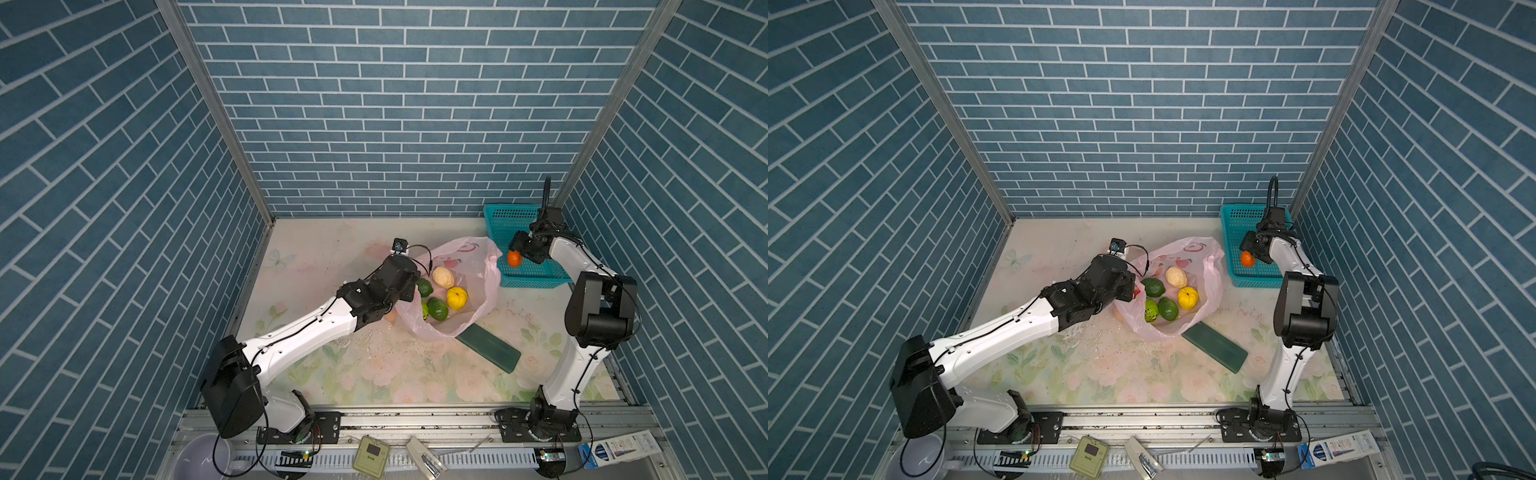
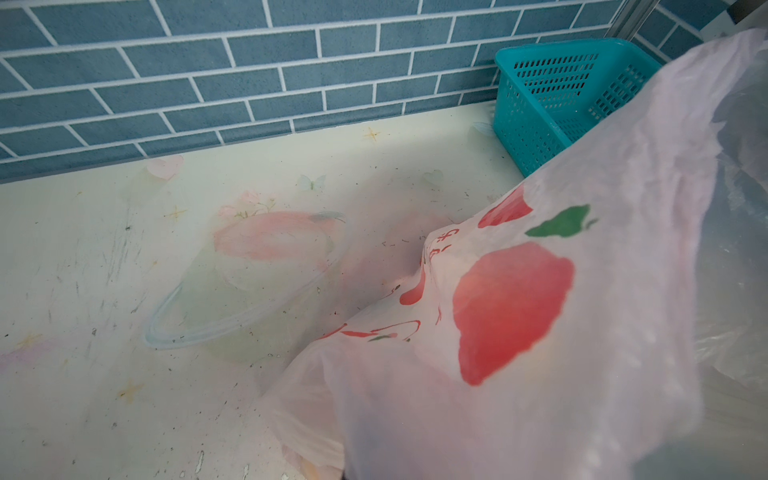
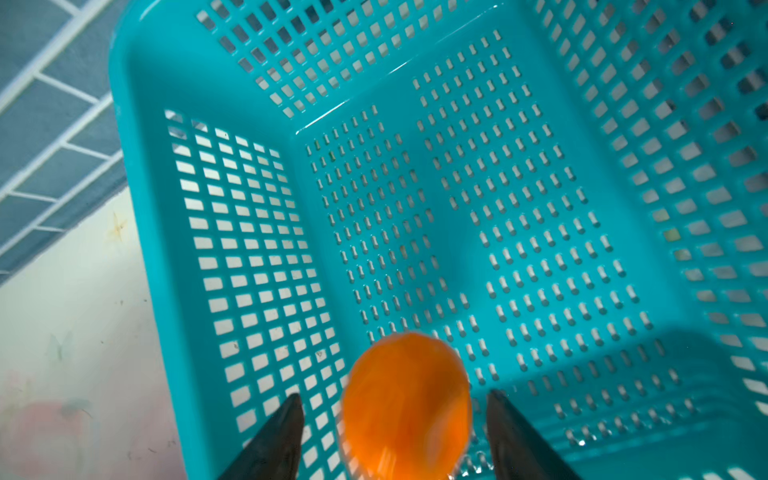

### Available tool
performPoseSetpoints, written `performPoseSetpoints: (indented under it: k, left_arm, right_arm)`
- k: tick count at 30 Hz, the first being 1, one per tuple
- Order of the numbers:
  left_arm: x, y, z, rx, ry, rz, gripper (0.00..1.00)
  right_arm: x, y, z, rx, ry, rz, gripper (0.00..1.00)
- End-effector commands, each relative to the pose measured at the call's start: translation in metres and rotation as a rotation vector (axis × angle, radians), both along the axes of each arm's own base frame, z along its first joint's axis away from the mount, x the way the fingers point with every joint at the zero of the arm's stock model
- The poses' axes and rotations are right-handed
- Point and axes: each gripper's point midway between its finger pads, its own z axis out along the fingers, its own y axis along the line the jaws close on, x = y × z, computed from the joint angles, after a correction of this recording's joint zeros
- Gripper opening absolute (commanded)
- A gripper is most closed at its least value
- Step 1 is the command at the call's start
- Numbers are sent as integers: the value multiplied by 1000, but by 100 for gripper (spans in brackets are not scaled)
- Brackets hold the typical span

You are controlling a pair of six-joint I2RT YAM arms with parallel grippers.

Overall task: Untie the knot of the plastic bag and take out the fruit
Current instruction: 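Open the right gripper to drop the orange into the teal basket, then move the right gripper back into the bag above the remaining fruit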

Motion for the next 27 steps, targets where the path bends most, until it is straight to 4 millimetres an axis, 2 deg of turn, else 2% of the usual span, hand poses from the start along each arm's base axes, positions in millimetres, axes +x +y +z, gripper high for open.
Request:
performPoseSetpoints:
  k: [1, 6, 9, 12, 16, 18, 23, 27]
  left_arm:
    - [-4, 5, 2, 1, -3, 4, 0]
    - [-5, 6, 2, -1, -2, 1, 0]
    - [-6, 7, 2, 1, -3, 2, 0]
    - [-7, 8, 2, -1, -4, 2, 0]
    - [-8, 8, 2, 0, -3, -1, 0]
    - [-7, 8, 1, 3, -3, -2, 0]
    - [-7, 7, 2, 4, -10, -12, 0]
    - [-7, 5, 2, 0, -11, -20, 0]
  right_arm:
    - [-2, 1, 16, -7, -21, 16, 75]
    - [-10, 4, 31, 6, -38, 23, 80]
    - [-17, 11, 46, 16, -58, 38, 82]
    - [-28, 20, 67, 26, -75, 57, 83]
    - [-50, 39, 105, 45, -114, 101, 85]
    - [-62, 55, 129, 66, -146, 140, 86]
    - [-104, 113, 187, 92, -226, 281, 91]
    - [-136, 155, 219, 112, -277, 372, 93]
